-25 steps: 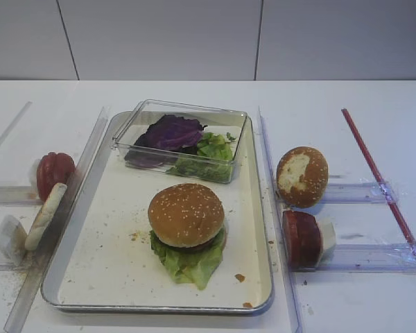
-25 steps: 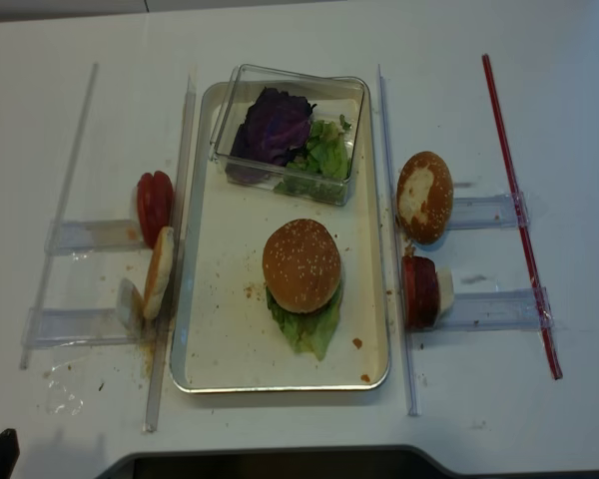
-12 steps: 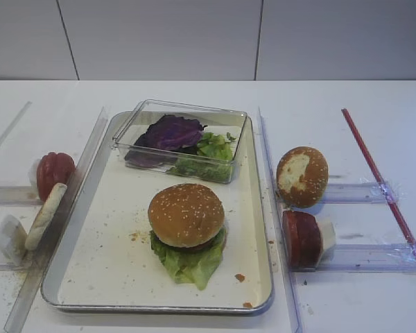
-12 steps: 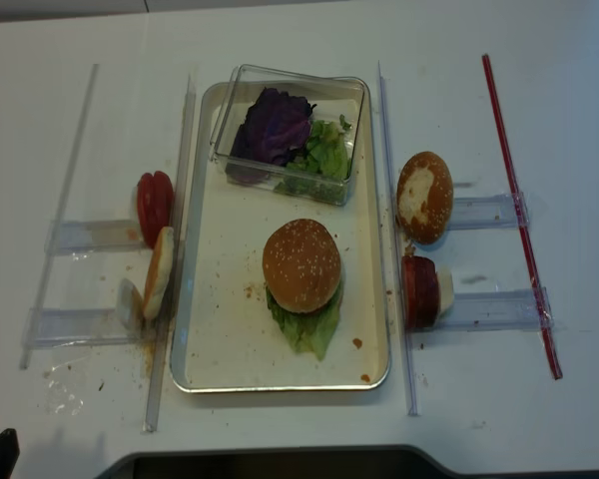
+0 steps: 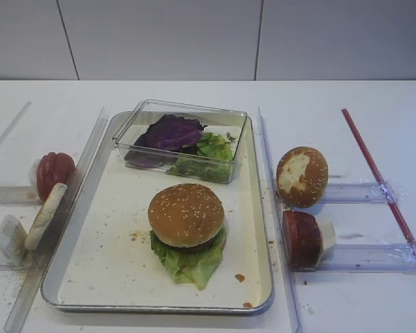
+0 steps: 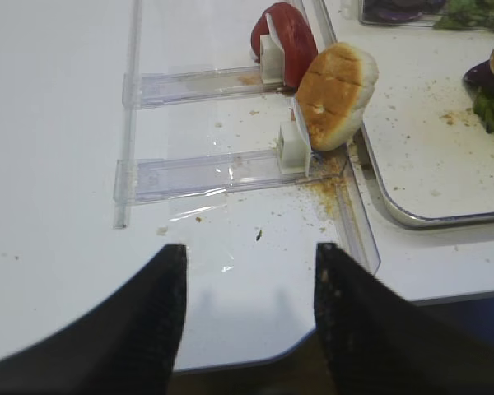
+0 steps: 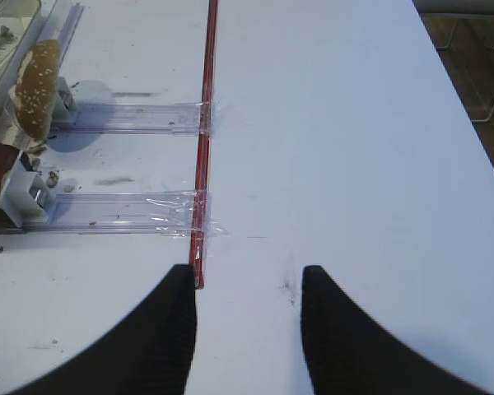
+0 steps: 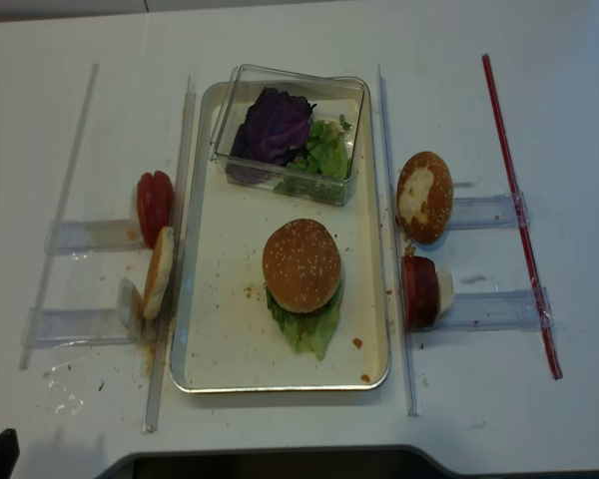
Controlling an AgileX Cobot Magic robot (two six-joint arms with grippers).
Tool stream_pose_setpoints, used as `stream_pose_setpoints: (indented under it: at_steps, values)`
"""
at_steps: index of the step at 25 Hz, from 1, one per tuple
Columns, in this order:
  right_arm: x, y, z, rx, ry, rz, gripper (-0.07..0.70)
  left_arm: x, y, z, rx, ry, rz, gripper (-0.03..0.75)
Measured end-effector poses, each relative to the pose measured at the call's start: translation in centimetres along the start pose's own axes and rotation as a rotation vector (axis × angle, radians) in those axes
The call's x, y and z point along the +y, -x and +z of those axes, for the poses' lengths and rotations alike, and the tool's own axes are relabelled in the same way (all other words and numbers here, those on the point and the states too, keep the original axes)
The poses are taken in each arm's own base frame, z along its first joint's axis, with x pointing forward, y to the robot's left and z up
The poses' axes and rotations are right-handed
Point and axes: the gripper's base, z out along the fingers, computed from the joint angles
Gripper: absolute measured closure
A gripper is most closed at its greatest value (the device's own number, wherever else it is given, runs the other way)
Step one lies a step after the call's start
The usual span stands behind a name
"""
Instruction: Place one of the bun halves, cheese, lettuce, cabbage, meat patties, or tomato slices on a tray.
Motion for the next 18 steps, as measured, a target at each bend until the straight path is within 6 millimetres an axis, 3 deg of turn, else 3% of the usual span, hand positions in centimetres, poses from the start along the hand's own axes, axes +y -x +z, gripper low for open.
stream_pose_setpoints:
  at_steps: [18]
  values:
    - [0.0, 0.0, 0.0, 0.0, 0.0, 0.0, 0.301, 0.0, 0.0, 0.0, 0.0, 0.0, 0.0, 0.374]
